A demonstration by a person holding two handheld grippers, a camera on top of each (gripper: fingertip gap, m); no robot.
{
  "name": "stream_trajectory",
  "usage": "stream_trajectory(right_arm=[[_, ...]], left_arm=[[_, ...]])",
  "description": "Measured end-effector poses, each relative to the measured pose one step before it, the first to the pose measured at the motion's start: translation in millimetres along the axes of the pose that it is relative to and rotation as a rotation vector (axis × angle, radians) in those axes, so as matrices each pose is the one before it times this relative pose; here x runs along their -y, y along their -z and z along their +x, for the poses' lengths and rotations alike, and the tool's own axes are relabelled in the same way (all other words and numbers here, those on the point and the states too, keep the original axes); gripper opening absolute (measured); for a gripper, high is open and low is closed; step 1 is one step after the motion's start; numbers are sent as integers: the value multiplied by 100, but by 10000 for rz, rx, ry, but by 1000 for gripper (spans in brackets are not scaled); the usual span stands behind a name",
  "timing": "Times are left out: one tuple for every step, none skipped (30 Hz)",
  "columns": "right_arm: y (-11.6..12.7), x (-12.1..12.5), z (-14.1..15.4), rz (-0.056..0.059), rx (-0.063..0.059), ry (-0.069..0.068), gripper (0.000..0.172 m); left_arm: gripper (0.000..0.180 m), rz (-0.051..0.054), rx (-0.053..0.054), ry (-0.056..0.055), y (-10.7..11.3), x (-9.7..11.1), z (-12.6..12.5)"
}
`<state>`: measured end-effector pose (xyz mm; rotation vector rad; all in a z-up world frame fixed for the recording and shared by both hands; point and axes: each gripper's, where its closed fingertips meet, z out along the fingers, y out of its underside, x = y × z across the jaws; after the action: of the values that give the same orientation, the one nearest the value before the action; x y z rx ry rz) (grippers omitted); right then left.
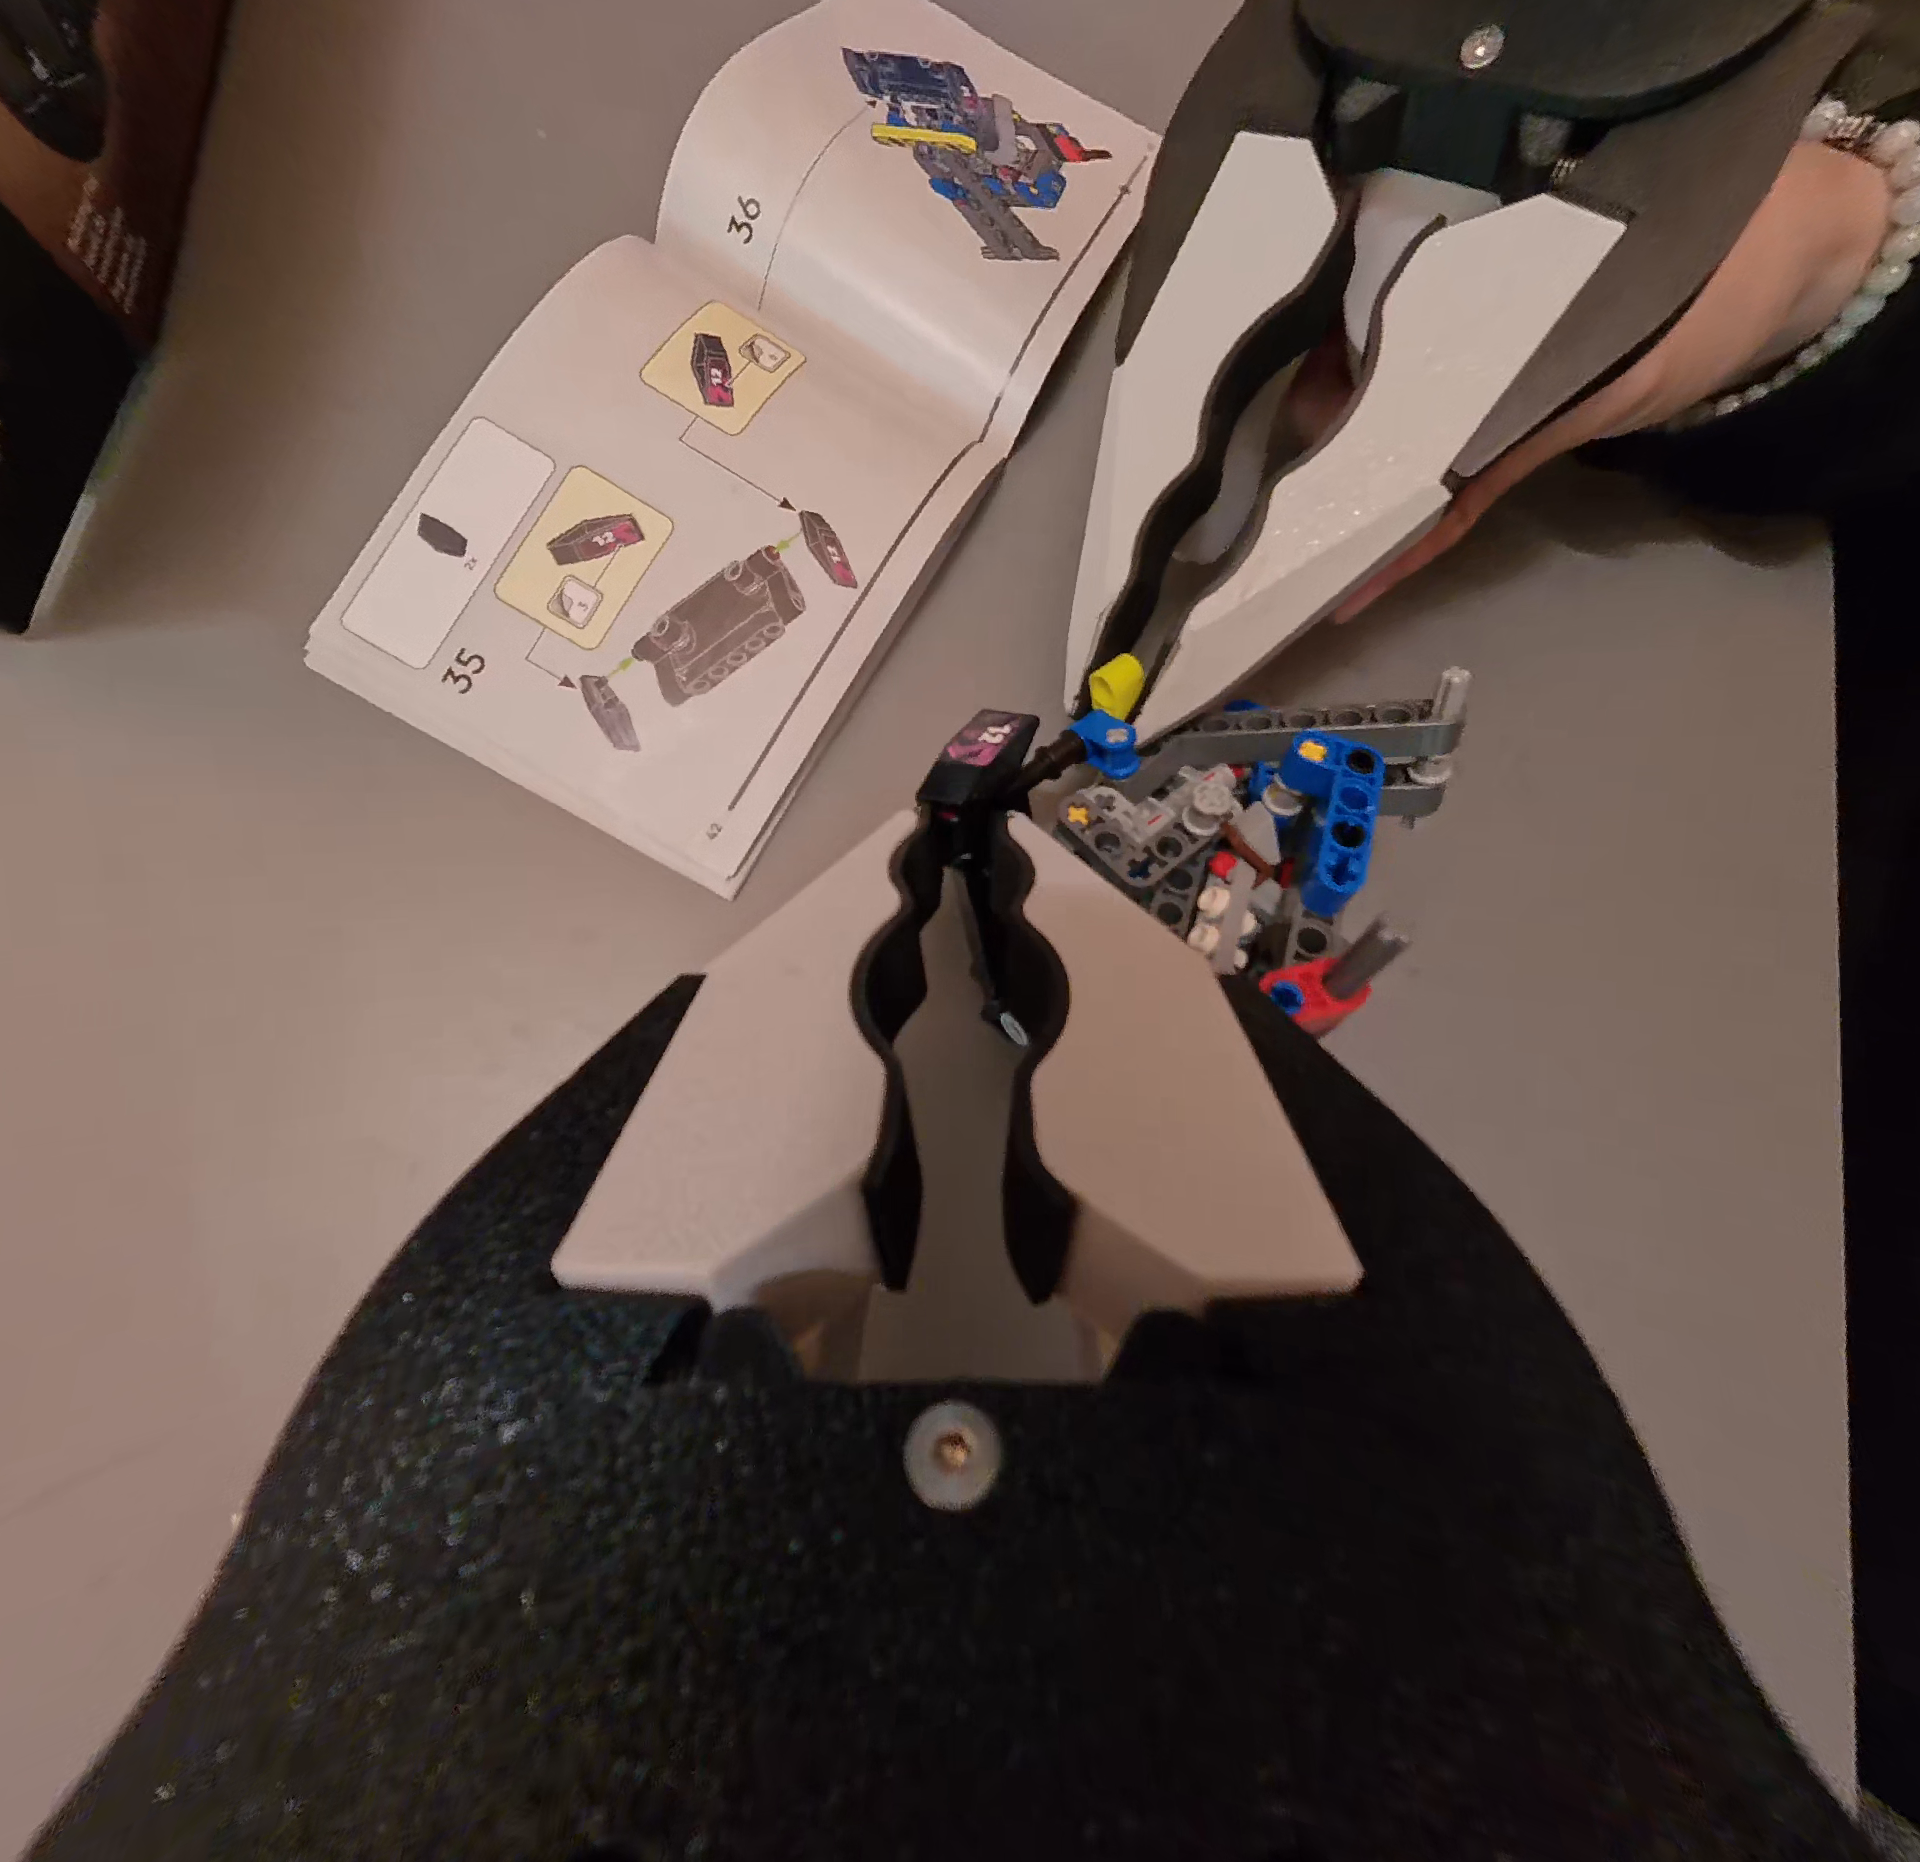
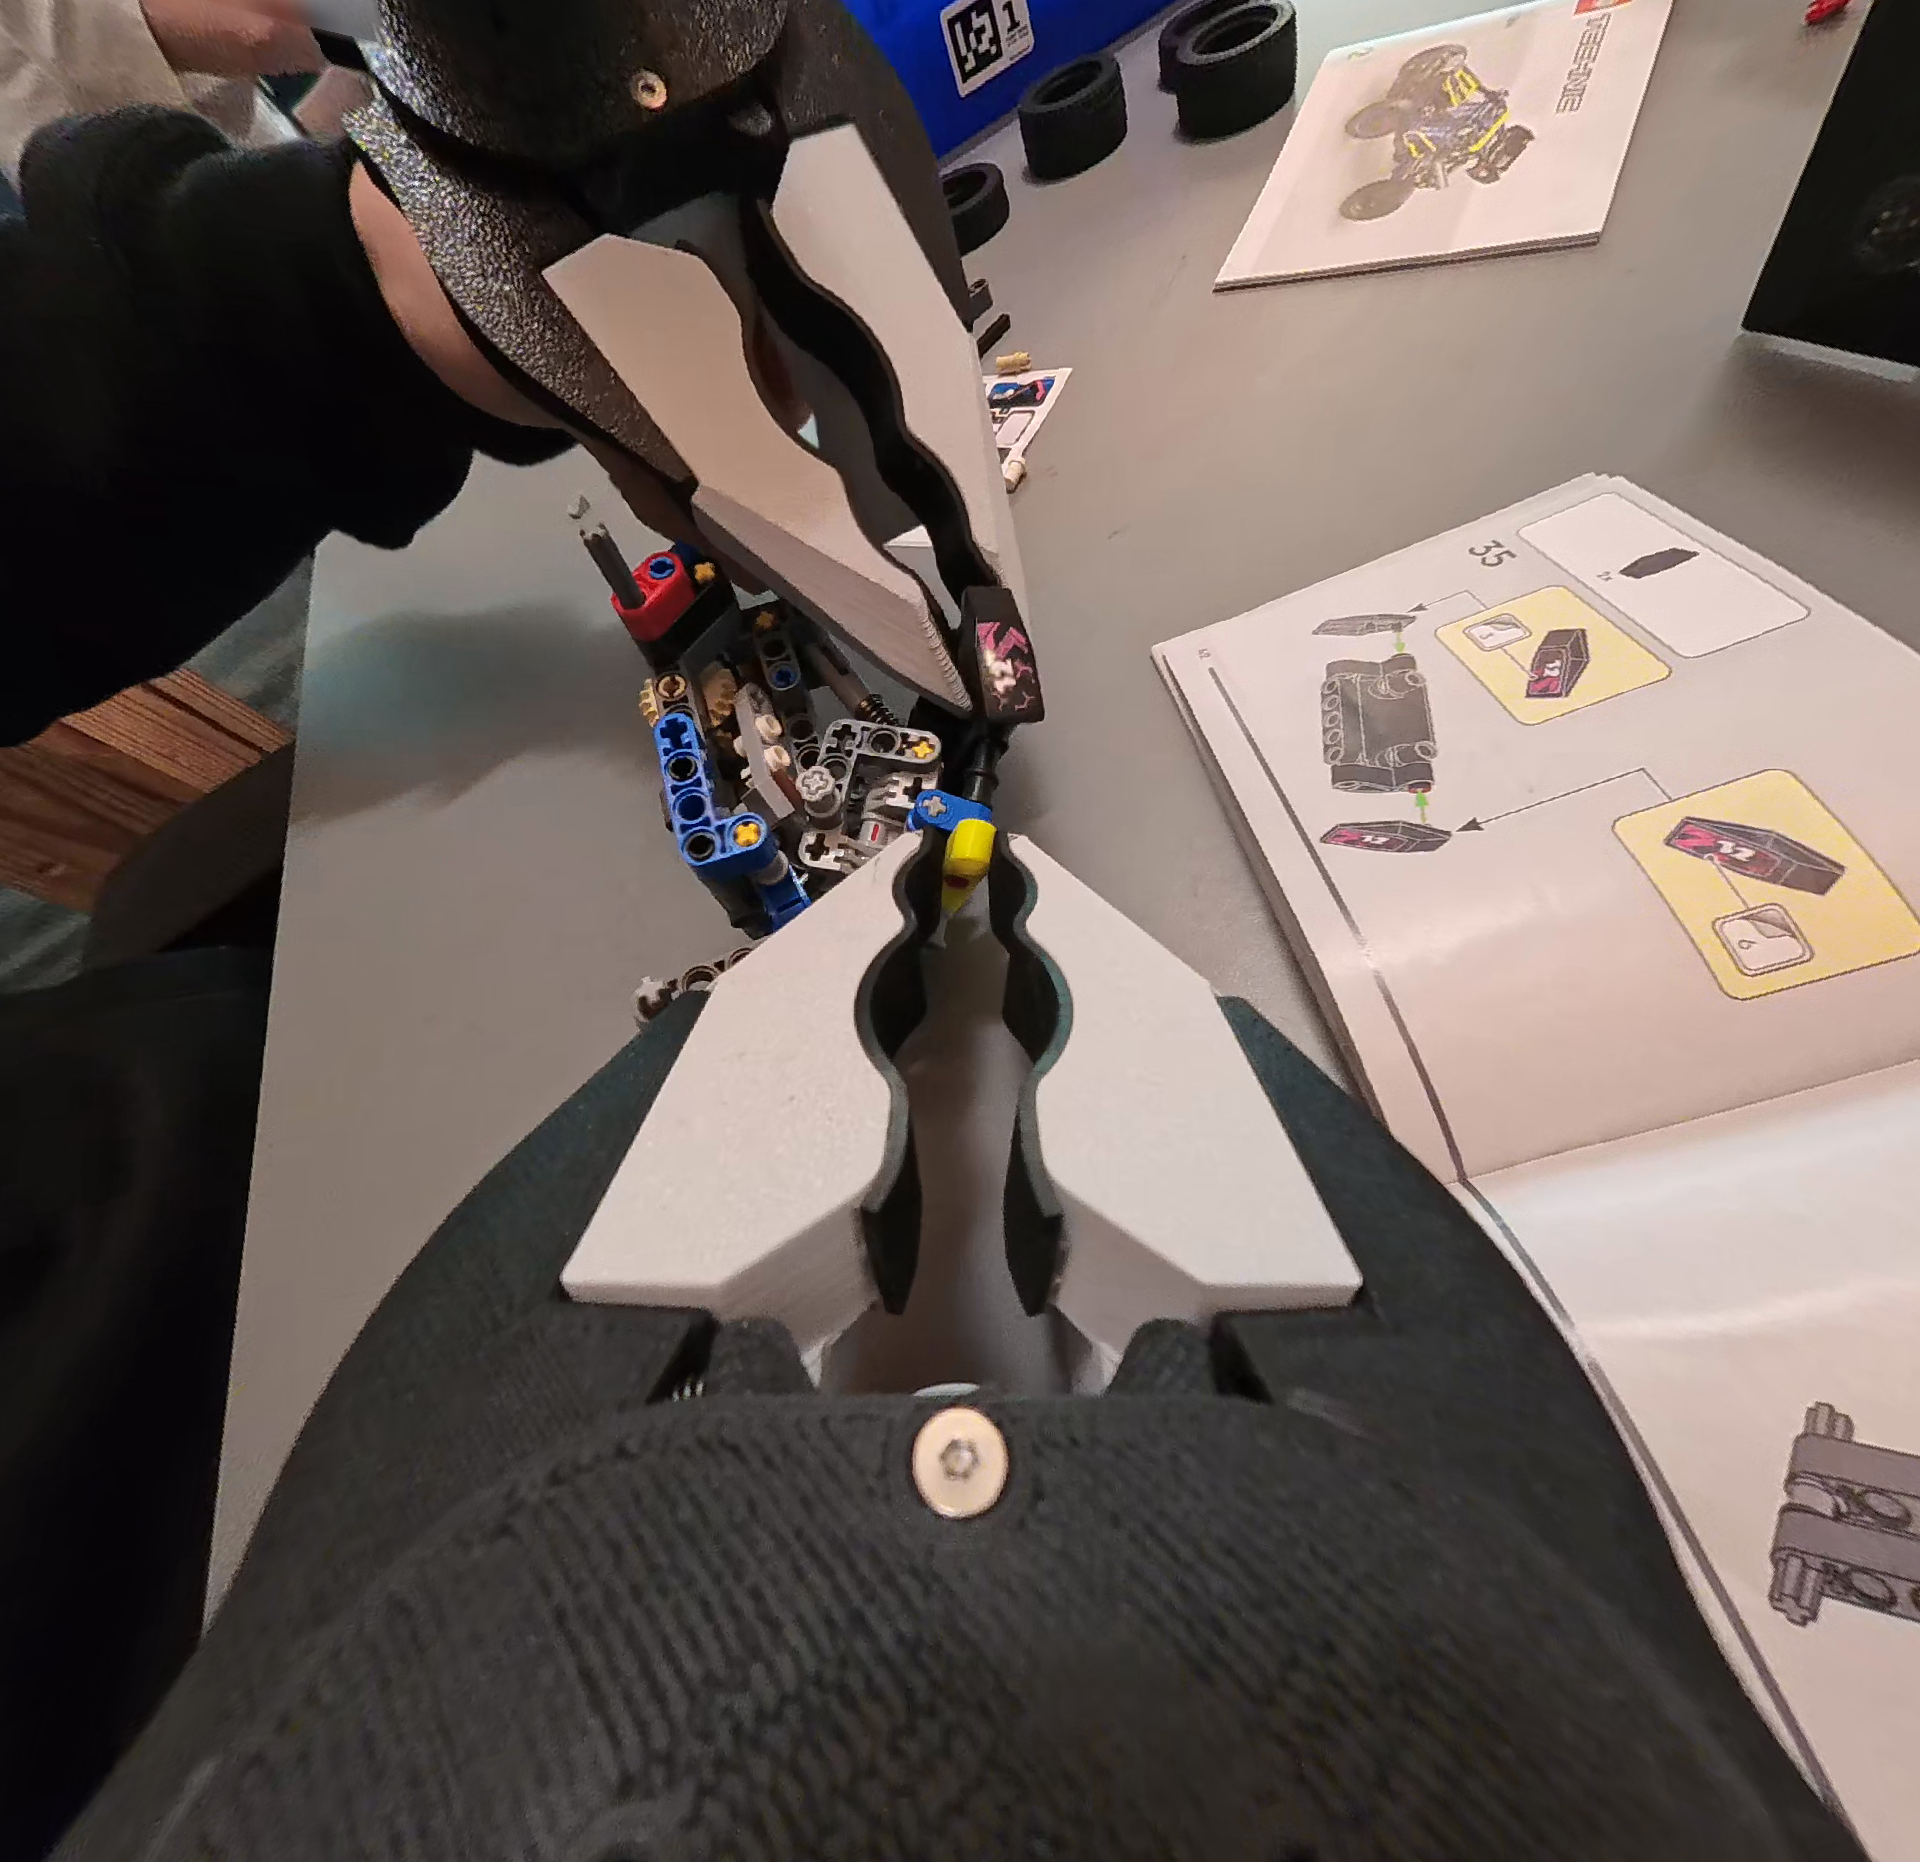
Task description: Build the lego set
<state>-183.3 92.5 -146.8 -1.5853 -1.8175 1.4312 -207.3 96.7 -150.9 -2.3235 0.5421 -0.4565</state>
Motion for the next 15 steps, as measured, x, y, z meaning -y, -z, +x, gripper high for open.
stream_trajectory(right_arm=[[8,2,-11,6,-72,90,5],[10,5,-18,7,-51,75,5],[1,-11,-33,-2,17,16,5],[-24,4,-39,-12,61,-33,5],[5,-2,0,-3,30,-35,5],[-13,16,13,3,-2,-6,5],[2,7,13,4,-45,45,5],[2,10,-43,11,-51,100,5],[12,11,-23,9,-1,27,5],[13,7,-30,7,45,-22,5],[0,21,-15,4,29,-23,4],[-20,28,-14,6,-28,61,4],[-14,9,-21,3,-27,52,4],[9,13,-15,7,23,-13,4],[-9,8,-15,2,16,6,4]], left_arm=[[5,-17,-48,-54,-13,37,-2],[5,21,-58,-22,-12,35,30],[5,18,-53,-35,8,6,43],[5,26,-49,-19,6,19,26],[5,58,-68,20,-13,35,20],[5,71,-73,122,-44,20,-14],[5,106,-78,48,5,35,31],[5,101,-64,41,13,30,43],[5,100,-30,-10,29,53,71],[5,49,3,0,16,14,30],[5,35,-9,-3,9,14,29],[5,16,-19,2,13,-20,7],[5,4,-10,19,0,-15,-2],[5,16,11,-60,10,19,30],[5,-29,12,4,6,-21,8]])
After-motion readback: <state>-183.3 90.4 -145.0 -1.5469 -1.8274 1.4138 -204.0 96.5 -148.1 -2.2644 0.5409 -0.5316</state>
